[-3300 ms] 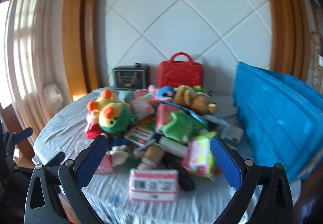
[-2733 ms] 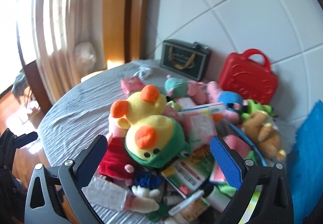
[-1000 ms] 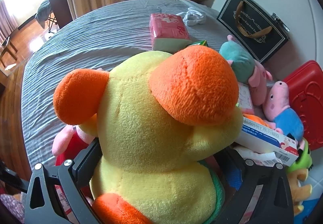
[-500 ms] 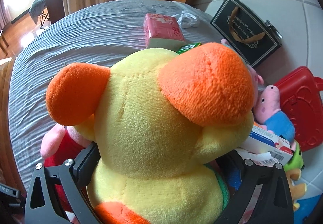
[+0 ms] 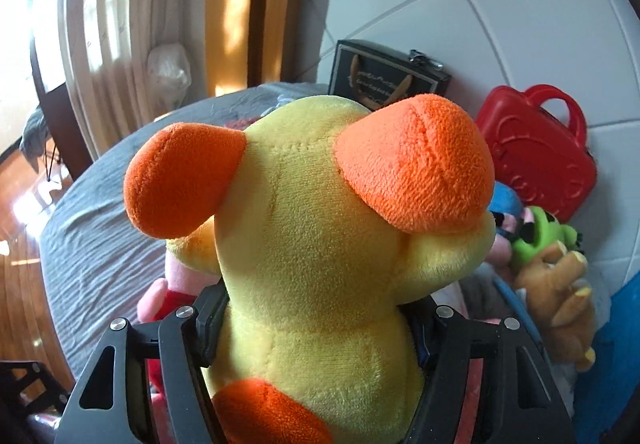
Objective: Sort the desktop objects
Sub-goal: 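Lift both held items and carry them over the blue bin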
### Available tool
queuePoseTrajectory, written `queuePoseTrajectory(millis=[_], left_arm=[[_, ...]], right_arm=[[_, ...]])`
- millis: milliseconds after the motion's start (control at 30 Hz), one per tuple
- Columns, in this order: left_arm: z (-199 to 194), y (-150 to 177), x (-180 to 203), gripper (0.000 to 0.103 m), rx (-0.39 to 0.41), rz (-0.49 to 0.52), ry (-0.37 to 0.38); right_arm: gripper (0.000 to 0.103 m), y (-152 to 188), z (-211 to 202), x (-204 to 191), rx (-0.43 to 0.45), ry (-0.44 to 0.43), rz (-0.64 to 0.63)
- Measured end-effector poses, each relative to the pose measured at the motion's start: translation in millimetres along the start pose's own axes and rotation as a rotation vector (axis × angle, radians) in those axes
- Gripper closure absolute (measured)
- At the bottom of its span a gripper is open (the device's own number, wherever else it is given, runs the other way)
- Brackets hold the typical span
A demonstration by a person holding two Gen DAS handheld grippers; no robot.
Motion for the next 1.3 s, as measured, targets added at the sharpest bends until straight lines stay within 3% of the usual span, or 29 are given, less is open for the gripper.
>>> queuePoseTrajectory(millis=[300, 500, 800, 967, 1067, 1167, 1300], left_arm=[[-57.5, -78.6, -15.4, 0.054, 0.149, -0.028, -0.041], [-109.5, -148.5, 6.6, 0.054, 0.299, 0.002, 0.035], [-196.1, -249.2, 124.8, 0.054, 0.507, 0.154, 0.202], [-217.6, -303.0, 203.2, 0.054, 0.551, 0.187, 0.239], [-224.3, -338.4, 252.2, 0.054, 0.565, 0.181, 0.235], [-227.5, -372.2, 297.6, 0.054, 0.575, 0.176, 0.225], [-221.1, -408.9, 344.7, 0.054, 0.554, 0.156, 0.205]], right_arm=[[0.034, 39.2, -136.3, 56.3, 0.148, 0.136, 0.318], [0.033, 85.2, -223.2, 84.9, 0.168, 0.29, 0.478], [0.029, 171.4, -391.2, 133.1, 0.315, 0.488, 0.654], [0.028, 226.1, -468.8, 186.8, 0.358, 0.65, 0.708], [0.027, 259.0, -493.1, 229.3, 0.353, 0.696, 0.737], [0.027, 298.8, -510.8, 278.7, 0.344, 0.689, 0.776], [0.027, 324.5, -505.7, 340.9, 0.317, 0.671, 0.811]])
Point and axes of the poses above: each gripper's, at about its wrist camera, not at the fingertips, and z roughly the way its jaws point, x to its right, y to its underside, the point moved 1 cm from there along z, roughly the way its jaws point, and after that the axes turned 10 degrees about -x, right-handed, at the moved point
